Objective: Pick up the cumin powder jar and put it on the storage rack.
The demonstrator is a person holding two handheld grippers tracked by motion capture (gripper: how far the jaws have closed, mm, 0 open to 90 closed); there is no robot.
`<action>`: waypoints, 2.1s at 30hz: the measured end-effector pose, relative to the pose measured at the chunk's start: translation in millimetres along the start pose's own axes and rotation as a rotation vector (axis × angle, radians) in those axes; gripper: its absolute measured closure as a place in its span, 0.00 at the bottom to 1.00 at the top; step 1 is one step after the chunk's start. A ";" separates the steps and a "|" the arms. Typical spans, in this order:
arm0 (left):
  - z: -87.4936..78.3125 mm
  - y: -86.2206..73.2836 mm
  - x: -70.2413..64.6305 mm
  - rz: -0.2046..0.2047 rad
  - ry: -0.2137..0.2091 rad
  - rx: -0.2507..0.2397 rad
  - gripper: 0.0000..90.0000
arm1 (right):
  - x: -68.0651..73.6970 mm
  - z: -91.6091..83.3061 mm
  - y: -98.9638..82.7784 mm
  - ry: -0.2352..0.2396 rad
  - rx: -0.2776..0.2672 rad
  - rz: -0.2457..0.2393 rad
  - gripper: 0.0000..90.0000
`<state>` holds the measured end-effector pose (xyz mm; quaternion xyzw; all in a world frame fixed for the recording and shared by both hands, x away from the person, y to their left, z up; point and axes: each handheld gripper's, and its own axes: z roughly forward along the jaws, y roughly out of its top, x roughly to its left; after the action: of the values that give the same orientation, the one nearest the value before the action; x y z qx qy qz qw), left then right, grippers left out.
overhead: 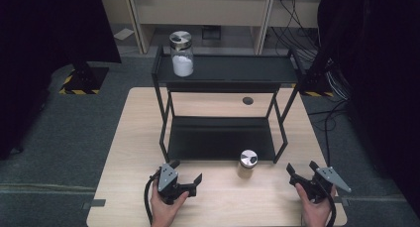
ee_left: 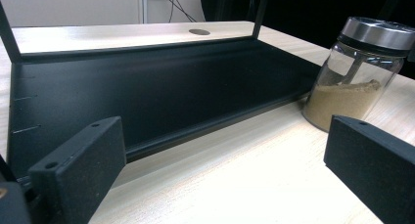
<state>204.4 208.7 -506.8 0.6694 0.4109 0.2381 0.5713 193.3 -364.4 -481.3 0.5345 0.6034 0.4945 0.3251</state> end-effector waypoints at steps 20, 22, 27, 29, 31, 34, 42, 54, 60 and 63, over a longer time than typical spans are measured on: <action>1.1 1.1 -1.6 0.004 0.005 0.006 0.01 | 3.5 2.6 0.4 0.104 0.019 -0.048 0.05; 1.0 0.8 -1.8 0.003 0.006 0.004 0.01 | 4.0 2.7 0.2 0.125 0.022 -0.053 0.05; 1.2 1.1 -1.5 0.003 0.005 0.006 0.01 | 8.5 5.6 0.9 0.181 0.033 -0.086 0.05; 1.2 1.2 -1.6 0.003 0.005 0.006 0.01 | 11.2 7.0 1.1 0.197 0.037 -0.097 0.05; 1.1 1.1 -1.5 0.004 0.005 0.006 0.01 | 13.9 7.8 1.2 0.206 0.039 -0.106 0.05; 1.1 1.1 -1.7 0.004 0.005 0.006 0.01 | 18.1 9.3 1.0 0.223 0.042 -0.119 0.05; 1.4 1.3 -1.8 0.005 0.003 0.007 0.01 | 29.5 14.6 1.1 0.272 0.052 -0.142 0.05; 1.3 0.9 -2.2 0.005 0.004 0.005 0.01 | 58.7 35.7 6.5 0.342 0.081 -0.204 0.05; 1.4 1.1 -2.4 0.008 0.004 0.006 0.01 | 63.5 42.8 9.1 0.341 0.087 -0.211 0.06; 1.5 1.4 -2.5 0.010 0.005 0.008 0.01 | 65.9 45.5 10.2 0.343 0.090 -0.220 0.06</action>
<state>204.7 205.8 -505.4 0.6730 0.4098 0.2408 0.5667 224.2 -289.9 -476.3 0.3874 0.7263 0.5121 0.2454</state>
